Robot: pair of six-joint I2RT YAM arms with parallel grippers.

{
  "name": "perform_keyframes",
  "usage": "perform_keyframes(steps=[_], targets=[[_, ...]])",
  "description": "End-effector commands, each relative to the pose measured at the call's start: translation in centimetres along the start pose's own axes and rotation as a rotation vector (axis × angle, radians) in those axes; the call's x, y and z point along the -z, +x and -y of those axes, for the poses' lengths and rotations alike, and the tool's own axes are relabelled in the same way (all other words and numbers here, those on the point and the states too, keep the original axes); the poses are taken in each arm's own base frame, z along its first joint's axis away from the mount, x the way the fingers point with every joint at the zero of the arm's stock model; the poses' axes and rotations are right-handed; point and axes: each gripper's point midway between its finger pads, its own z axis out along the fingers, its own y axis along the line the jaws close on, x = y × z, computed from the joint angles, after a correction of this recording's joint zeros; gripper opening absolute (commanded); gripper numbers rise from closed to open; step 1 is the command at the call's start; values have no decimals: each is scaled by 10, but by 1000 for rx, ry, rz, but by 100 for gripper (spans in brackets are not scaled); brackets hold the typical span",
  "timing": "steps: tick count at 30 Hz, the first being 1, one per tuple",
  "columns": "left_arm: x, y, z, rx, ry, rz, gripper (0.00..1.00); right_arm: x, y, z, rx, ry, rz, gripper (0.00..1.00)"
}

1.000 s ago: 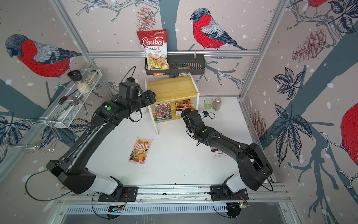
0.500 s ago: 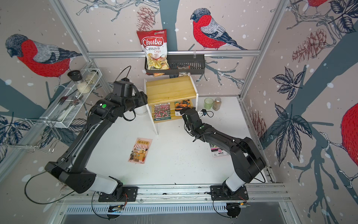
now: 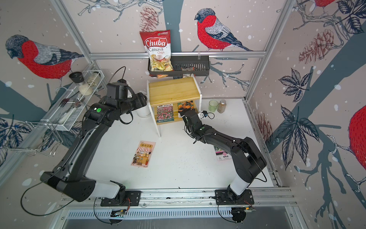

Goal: Take the seed bag off the shelf
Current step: Pick up the seed packet from the shelf.

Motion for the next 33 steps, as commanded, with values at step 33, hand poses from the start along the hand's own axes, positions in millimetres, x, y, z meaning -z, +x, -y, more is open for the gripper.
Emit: perform_keyframes(steps=[33], targets=[[-31, 37, -5, 43, 30, -88, 77, -15, 7, 41, -20, 136, 21, 85]])
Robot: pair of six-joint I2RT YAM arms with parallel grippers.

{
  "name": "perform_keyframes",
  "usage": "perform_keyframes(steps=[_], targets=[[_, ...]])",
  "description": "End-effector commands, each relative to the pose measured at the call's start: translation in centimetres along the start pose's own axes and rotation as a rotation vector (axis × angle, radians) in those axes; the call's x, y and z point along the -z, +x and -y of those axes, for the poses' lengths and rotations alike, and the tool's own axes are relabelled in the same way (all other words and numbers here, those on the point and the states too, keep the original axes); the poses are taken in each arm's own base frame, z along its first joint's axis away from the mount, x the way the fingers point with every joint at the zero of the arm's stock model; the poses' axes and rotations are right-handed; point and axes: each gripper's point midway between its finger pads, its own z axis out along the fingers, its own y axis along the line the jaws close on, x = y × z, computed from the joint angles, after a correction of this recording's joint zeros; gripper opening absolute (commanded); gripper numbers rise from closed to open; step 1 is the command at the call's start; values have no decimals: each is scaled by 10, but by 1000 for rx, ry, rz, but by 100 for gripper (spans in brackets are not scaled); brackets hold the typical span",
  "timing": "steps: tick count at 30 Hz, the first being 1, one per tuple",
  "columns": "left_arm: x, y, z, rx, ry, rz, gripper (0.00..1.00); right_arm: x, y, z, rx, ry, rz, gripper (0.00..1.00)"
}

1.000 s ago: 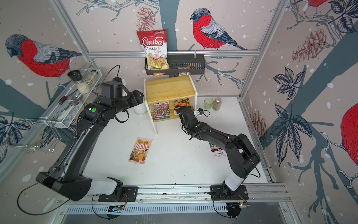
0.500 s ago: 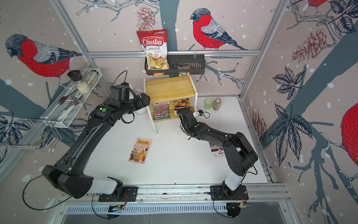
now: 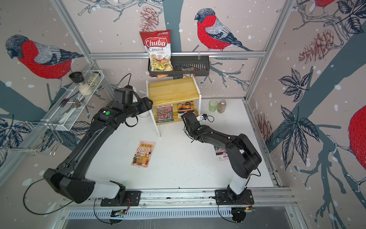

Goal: Take the seed bag off the shelf
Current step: Pick up the seed packet from the shelf.

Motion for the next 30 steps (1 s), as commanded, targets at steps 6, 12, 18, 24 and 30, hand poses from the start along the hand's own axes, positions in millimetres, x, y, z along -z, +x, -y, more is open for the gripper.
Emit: perform_keyframes(steps=[6, 12, 18, 24, 30], targets=[[8, -1, -7, -23, -32, 8, 77, 1, 5, 23, 35, 69, -16, 78], [10, -1, -6, -22, -30, 6, 78, 12, 10, 20, 59, 55, -43, 74], [9, 0, -8, -27, -39, 4, 78, 23, 8, 20, 65, 43, -54, 74], [9, 1, -10, -30, -47, 2, 78, 30, 8, 13, 82, 18, -59, 70], [10, -1, -8, -30, -41, 4, 78, 33, 9, -1, 125, -34, -70, 57]])
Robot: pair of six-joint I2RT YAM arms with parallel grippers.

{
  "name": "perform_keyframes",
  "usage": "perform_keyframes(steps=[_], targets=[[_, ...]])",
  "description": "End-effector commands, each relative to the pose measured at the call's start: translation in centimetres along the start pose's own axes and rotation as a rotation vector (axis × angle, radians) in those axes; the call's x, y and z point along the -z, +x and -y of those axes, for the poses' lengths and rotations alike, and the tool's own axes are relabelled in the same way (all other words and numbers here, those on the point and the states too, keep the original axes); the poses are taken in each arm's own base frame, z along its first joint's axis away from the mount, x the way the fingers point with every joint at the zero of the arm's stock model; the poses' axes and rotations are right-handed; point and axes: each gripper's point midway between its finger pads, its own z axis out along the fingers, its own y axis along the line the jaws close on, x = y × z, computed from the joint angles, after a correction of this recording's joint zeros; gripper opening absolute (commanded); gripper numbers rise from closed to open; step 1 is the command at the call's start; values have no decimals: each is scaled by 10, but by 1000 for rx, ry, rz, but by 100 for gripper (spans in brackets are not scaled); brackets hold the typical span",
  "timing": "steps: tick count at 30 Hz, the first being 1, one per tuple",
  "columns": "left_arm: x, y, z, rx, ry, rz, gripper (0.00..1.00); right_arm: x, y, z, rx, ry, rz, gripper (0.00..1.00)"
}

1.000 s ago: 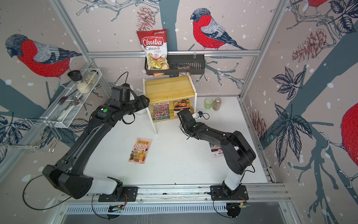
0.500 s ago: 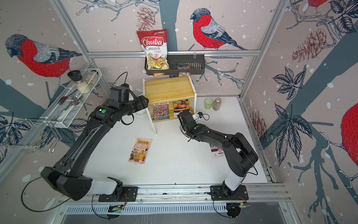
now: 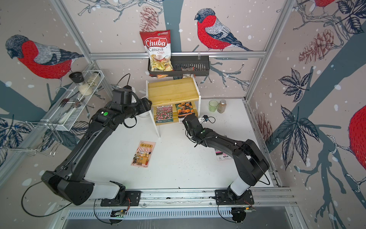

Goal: Take the seed bag off the shelf
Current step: Pick up the seed packet from the shelf.

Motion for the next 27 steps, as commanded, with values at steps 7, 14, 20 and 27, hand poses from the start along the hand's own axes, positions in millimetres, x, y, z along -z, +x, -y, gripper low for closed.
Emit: perform_keyframes(steps=[7, 14, 20, 27], targets=[[4, -2, -6, -14, -34, 9, 78, 14, 1, -15, 70, -51, -22, 40], [4, -1, -6, -12, -29, 8, 78, 20, -2, -27, 82, -98, -23, 25], [6, -1, -6, -13, -29, 10, 78, 22, -1, -37, 92, -146, -31, 12], [8, 1, -8, -11, -31, 10, 78, 28, -1, -52, 96, -224, -37, 0]])
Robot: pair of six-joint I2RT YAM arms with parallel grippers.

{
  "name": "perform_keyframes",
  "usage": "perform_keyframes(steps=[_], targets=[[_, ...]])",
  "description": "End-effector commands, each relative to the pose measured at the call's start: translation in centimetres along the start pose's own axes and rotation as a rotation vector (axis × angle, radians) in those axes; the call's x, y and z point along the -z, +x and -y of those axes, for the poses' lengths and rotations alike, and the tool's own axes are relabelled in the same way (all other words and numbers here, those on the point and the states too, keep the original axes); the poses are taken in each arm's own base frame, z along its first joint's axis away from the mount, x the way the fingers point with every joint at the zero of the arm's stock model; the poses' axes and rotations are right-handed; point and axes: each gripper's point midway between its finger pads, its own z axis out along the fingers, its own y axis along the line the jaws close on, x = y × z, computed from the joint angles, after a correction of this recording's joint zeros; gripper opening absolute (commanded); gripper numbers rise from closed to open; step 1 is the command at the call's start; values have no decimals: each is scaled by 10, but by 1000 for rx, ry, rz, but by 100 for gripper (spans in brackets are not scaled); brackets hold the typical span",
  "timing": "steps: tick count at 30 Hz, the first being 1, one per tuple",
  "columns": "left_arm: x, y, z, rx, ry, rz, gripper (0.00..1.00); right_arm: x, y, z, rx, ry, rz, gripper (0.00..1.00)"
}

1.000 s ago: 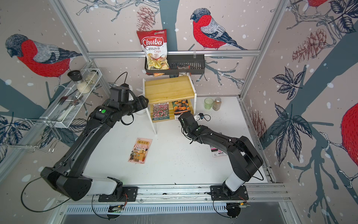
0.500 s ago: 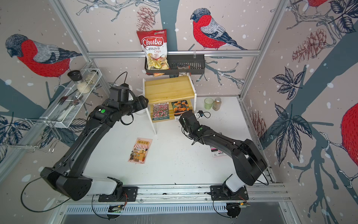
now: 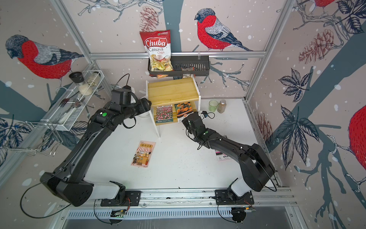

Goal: Take the seed bag off the shelf
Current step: Pick up the seed packet from the shelf, then place the seed packet at the center of the board.

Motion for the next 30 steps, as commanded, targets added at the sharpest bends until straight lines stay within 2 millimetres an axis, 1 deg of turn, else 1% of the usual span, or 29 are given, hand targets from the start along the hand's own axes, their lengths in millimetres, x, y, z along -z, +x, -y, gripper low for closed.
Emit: perform_keyframes(steps=[1, 6, 7, 9, 12, 15, 16, 17, 19, 21, 24, 25, 27, 30], targets=[[3, 0, -7, -6, -32, 9, 78, 4, -2, -19, 10, -81, -2, 0], [5, -1, -8, -5, -34, 14, 78, 9, -4, -40, 35, -162, -12, 0], [5, -2, -8, -4, -35, 16, 78, 13, -5, -45, 39, -180, -14, 0], [6, -2, -8, -2, -36, 17, 78, 20, -5, -48, 49, -187, -24, 0], [6, -1, -9, -5, -40, 16, 78, 42, -1, -46, 46, -192, -34, 0], [6, -1, -9, -5, -41, 16, 78, 63, 13, -30, 22, -198, -76, 0], [5, -1, -9, -6, -42, 15, 78, 67, 21, -17, 17, -183, -98, 0], [6, -2, -8, -6, -39, 16, 78, 78, 23, -12, 13, -189, -106, 0], [5, -2, -8, -8, -37, 15, 78, 93, 30, 17, 12, -142, -116, 0], [5, -2, -7, -7, -37, 13, 78, 106, 30, 45, -22, -105, -108, 0], [4, -3, -7, -6, -37, 14, 78, 124, 24, 89, -108, -64, -66, 0], [3, -3, -7, -7, -39, 14, 78, 128, 23, 105, -125, -37, -50, 0], [2, -2, -8, -7, -42, 11, 78, 135, 19, 128, -149, 6, -24, 0], [1, 0, -10, -6, -48, 6, 78, 136, 19, 160, -172, 71, -12, 0]])
